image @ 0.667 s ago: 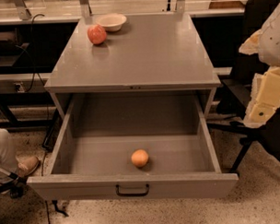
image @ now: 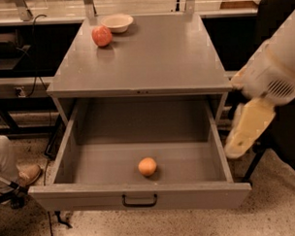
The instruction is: Pick orange from top drawer and place on counter
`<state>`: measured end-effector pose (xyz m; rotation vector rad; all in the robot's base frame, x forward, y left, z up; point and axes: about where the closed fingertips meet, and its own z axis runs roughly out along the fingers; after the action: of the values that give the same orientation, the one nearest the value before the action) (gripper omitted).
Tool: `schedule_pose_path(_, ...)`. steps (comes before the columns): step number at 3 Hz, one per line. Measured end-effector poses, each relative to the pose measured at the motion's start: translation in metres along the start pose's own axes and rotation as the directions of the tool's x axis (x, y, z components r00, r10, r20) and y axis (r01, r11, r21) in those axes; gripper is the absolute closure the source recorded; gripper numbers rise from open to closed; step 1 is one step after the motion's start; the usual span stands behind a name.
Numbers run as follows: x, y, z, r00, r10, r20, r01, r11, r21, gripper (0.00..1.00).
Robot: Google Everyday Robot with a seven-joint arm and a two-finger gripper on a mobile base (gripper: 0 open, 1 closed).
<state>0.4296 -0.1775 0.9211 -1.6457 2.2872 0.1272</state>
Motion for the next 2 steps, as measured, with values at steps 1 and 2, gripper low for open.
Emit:
schedule_pose_path(1,-0.028,0.029,0.068,0.987,0.09,0.13,-0.076,0.9914,-0.106,0.0)
schedule_pose_path(2,-0.061,0.043,0.123,0.951,0.157,0.267,-0.108,0.9757,-0.191,0.0)
